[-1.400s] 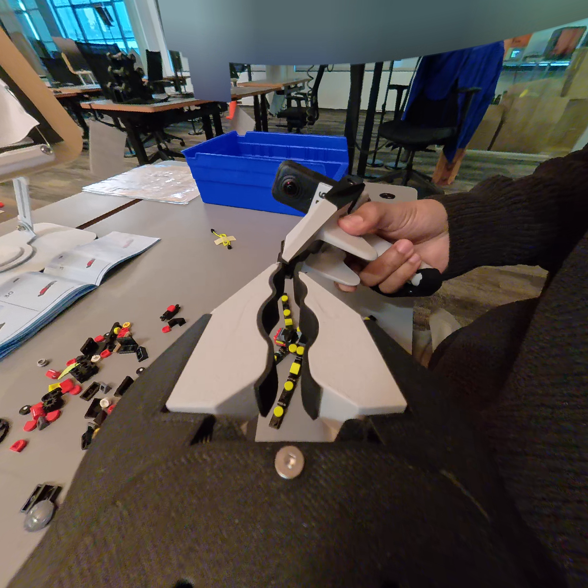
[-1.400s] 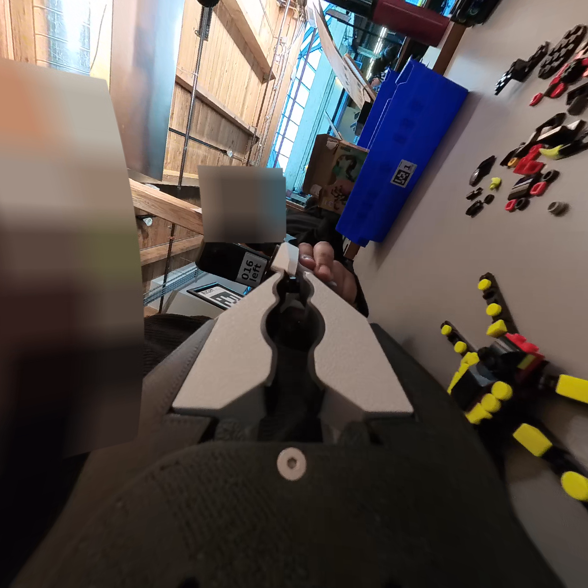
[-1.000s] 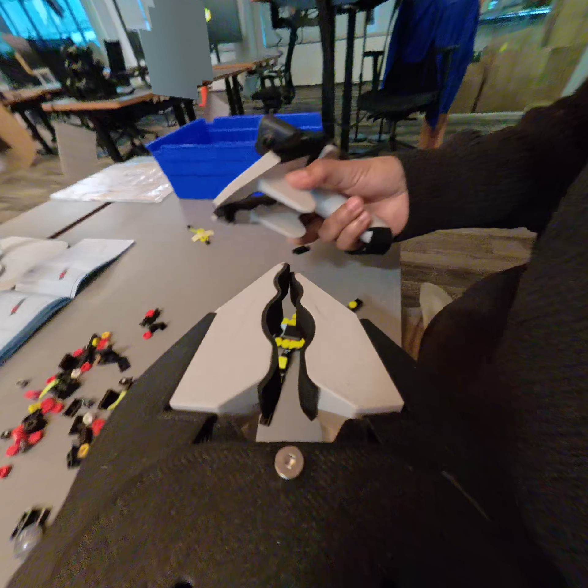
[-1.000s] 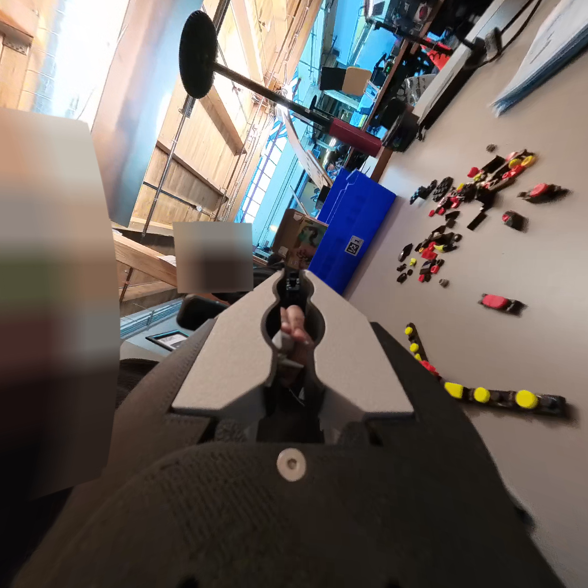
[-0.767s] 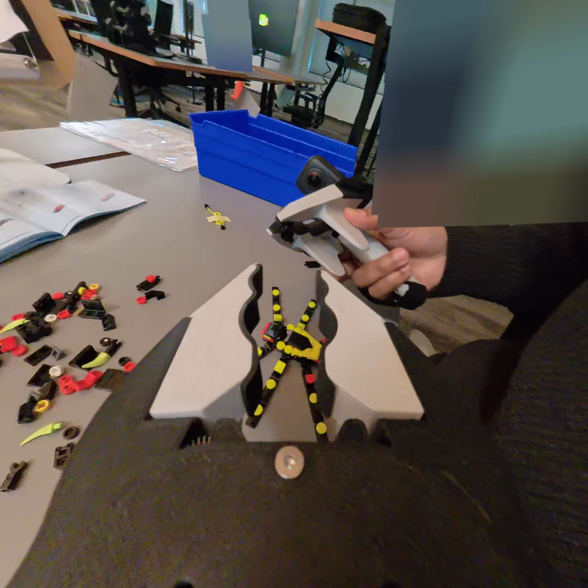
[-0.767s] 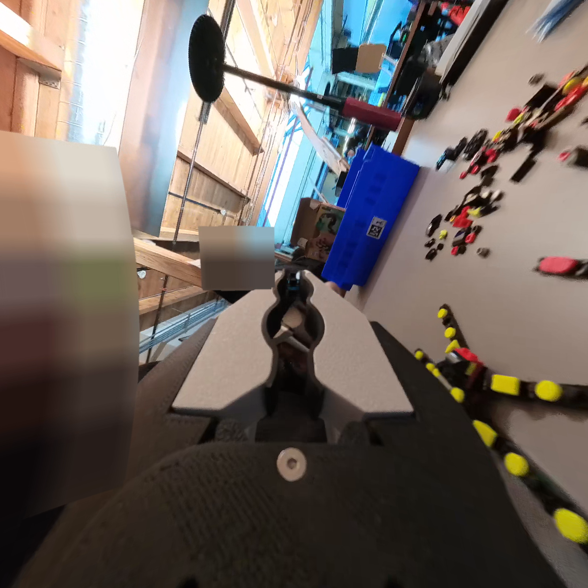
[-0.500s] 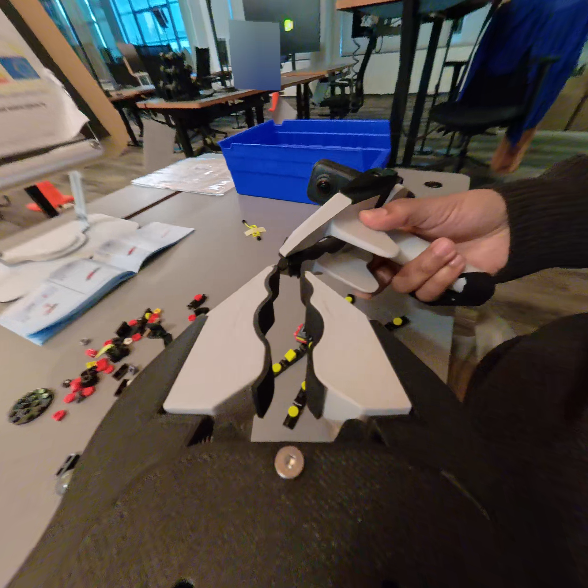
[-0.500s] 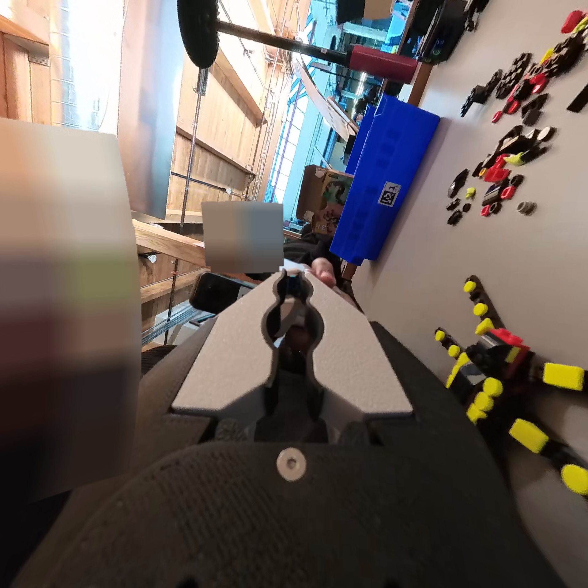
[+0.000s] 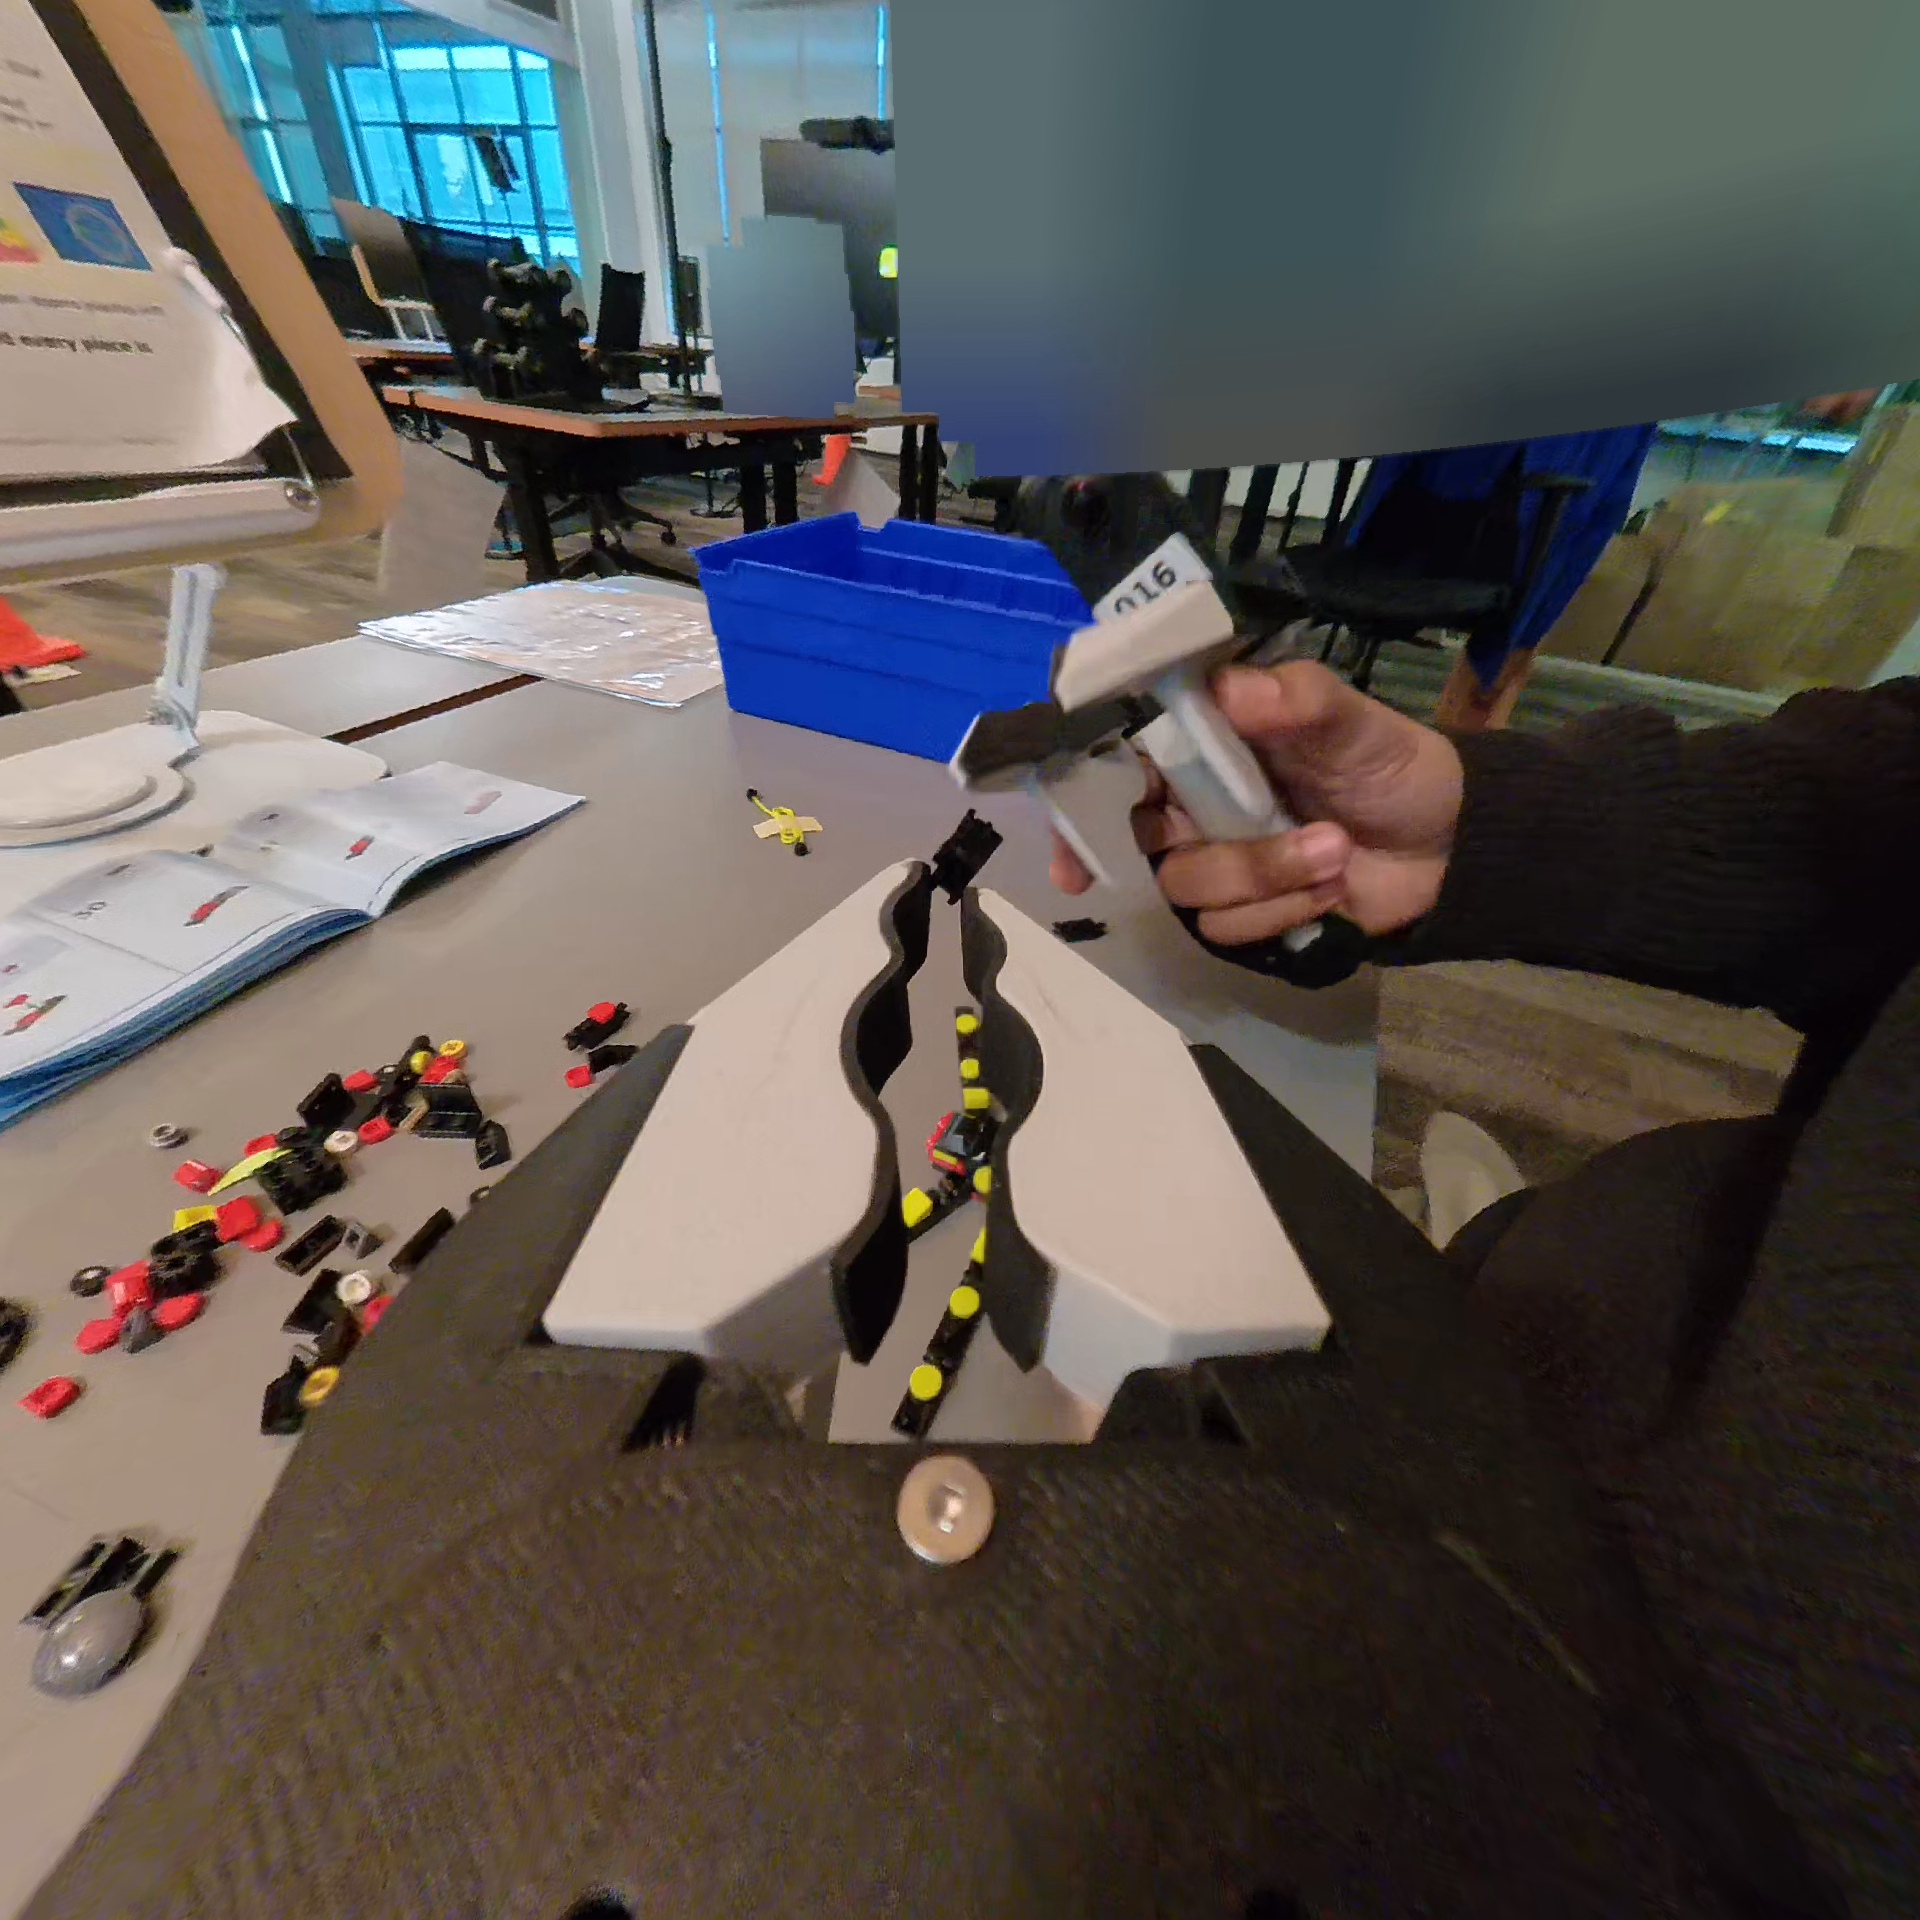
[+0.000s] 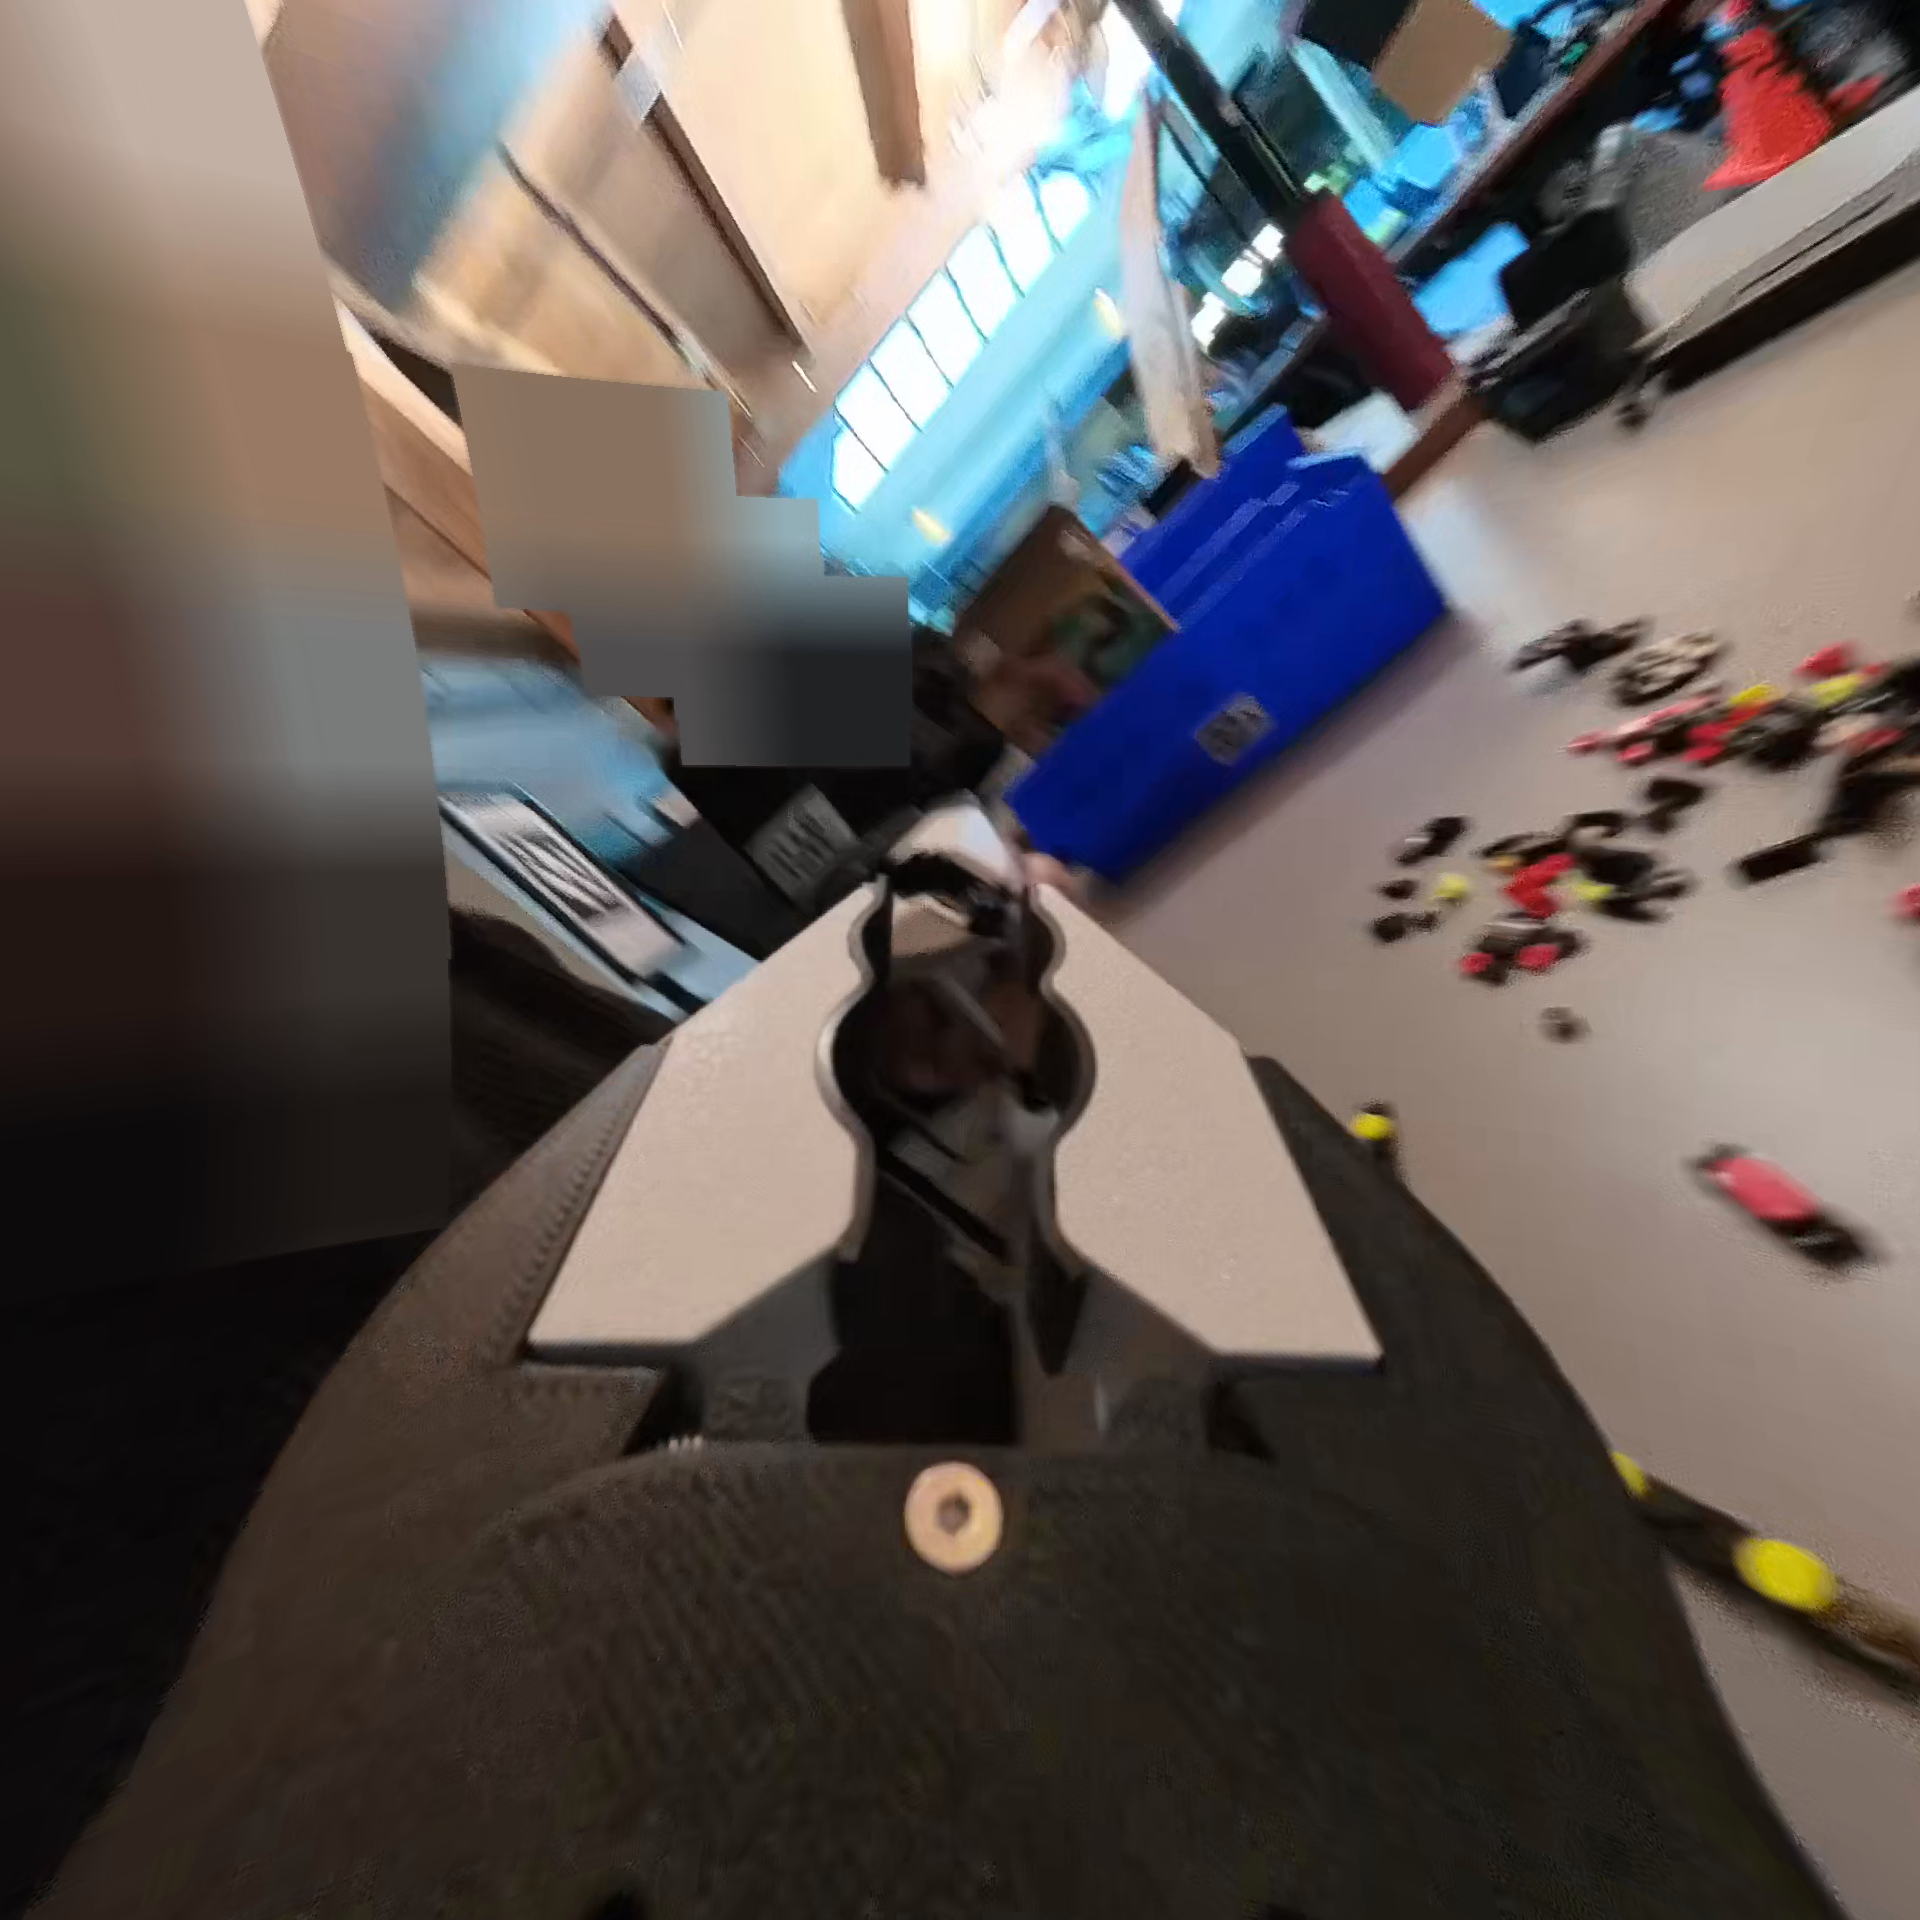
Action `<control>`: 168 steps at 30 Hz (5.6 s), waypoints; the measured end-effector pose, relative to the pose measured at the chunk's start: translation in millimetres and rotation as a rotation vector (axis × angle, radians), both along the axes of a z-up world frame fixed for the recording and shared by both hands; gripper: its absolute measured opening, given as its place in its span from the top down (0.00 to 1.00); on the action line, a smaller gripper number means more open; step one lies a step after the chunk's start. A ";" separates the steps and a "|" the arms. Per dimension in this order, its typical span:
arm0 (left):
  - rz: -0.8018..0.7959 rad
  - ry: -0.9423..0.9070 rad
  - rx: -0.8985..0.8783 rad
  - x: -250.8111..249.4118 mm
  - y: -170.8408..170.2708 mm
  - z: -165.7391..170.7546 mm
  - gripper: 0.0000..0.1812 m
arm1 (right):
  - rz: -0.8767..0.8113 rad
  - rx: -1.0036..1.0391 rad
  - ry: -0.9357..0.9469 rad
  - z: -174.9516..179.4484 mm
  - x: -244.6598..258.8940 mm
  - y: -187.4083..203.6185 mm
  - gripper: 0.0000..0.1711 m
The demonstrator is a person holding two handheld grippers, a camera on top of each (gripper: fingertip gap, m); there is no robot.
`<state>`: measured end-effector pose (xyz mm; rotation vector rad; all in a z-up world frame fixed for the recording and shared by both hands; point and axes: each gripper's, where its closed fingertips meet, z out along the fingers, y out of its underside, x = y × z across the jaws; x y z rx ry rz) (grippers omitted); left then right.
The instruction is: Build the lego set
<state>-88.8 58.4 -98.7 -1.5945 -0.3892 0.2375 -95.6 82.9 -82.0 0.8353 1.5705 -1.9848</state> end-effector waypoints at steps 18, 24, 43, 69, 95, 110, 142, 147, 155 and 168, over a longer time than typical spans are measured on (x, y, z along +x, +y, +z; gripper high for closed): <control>-0.297 -0.418 0.203 16.5 2.0 3.0 0.99 | -0.093 0.376 0.636 -6.9 20.5 -11.0 0.83; -0.344 -0.439 0.191 23.8 6.0 1.0 0.99 | -0.050 0.337 0.575 -7.1 23.3 -12.8 0.89; -0.252 -0.360 0.195 14.8 5.2 5.7 0.72 | -0.003 0.250 0.372 -9.8 18.6 -12.2 0.98; -0.074 0.132 -0.425 14.8 12.1 -59.6 0.97 | 0.125 0.362 -0.103 -69.1 14.5 -18.5 0.98; -0.433 -0.785 0.433 19.4 5.4 11.8 0.98 | 0.067 0.035 0.060 -6.6 22.5 -26.7 0.91; -0.478 -0.810 0.412 24.8 6.0 10.5 0.98 | 0.088 0.032 0.057 -6.7 24.7 -25.5 0.94; -0.300 -0.498 0.097 20.3 9.9 -10.1 0.98 | 0.071 0.290 0.158 -20.7 22.7 -20.2 0.97; -0.281 -0.561 0.175 14.1 6.6 -3.3 0.97 | 0.048 0.275 0.160 -15.9 19.6 -16.2 1.00; -0.239 -0.734 0.416 -13.5 -16.1 7.9 0.98 | -0.129 0.316 0.276 -14.6 -5.6 3.1 1.00; -0.368 -1.094 0.584 2.8 4.7 -2.5 0.97 | -0.195 0.491 0.696 -12.9 12.1 -19.5 0.74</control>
